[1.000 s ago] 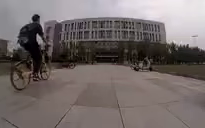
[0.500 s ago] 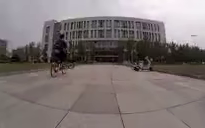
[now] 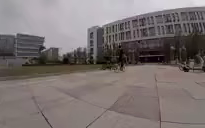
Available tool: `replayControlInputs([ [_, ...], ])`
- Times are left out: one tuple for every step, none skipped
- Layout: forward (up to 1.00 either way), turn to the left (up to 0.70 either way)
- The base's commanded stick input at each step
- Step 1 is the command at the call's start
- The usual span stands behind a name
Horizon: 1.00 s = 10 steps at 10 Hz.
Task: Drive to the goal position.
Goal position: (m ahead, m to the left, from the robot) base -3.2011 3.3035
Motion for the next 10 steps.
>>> replayControlInputs([
  [0.0,1.0],
  [0.0,1.0],
  [0.0,1.0],
  [0.0,1.0],
  [0.0,1.0],
  [0.0,1.0],
  [0.0,1.0],
  [0.0,1.0],
  [0.0,1.0],
  [0.0,1.0],
])
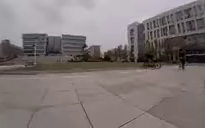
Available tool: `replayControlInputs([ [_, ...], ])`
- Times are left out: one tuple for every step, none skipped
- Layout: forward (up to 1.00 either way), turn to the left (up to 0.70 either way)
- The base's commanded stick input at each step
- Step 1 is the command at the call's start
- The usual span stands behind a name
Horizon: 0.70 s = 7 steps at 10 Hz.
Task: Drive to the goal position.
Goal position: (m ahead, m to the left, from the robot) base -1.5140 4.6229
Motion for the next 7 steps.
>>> replayControlInputs([
  [0.0,1.0],
  [0.0,1.0],
  [0.0,1.0],
  [0.0,1.0],
  [0.0,1.0],
  [0.0,1.0],
  [0.0,1.0],
])
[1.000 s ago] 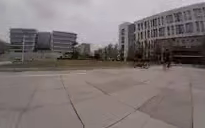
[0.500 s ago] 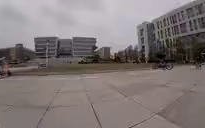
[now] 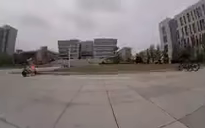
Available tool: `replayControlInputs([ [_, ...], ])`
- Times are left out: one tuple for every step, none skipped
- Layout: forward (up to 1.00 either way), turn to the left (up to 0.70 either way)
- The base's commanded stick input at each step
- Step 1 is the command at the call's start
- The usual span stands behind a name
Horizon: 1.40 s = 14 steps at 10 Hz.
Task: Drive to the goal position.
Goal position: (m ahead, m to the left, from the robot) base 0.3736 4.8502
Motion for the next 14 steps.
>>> replayControlInputs([
  [0.0,1.0],
  [0.0,1.0],
  [0.0,1.0],
  [0.0,1.0],
  [0.0,1.0],
  [0.0,1.0],
  [0.0,1.0],
  [0.0,1.0],
  [0.0,1.0],
  [0.0,1.0],
  [0.0,1.0],
  [0.0,1.0],
  [0.0,1.0],
  [0.0,1.0],
])
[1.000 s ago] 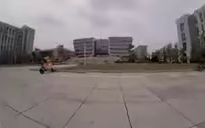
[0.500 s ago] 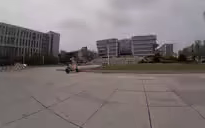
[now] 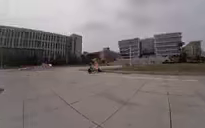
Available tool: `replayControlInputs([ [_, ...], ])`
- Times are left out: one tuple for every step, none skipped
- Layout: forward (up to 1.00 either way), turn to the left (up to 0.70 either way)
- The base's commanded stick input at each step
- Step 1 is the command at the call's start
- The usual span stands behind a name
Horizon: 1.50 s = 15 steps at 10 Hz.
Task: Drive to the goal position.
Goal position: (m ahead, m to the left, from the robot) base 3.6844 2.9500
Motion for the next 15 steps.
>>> replayControlInputs([
  [0.0,1.0],
  [0.0,1.0],
  [0.0,1.0],
  [0.0,1.0],
  [0.0,1.0],
  [0.0,1.0],
  [0.0,1.0],
  [0.0,1.0],
  [0.19,0.62],
  [0.72,0.0],
  [1.0,0.0],
  [1.0,0.0],
  [1.0,0.0],
  [1.0,0.0],
  [1.0,0.0],
])
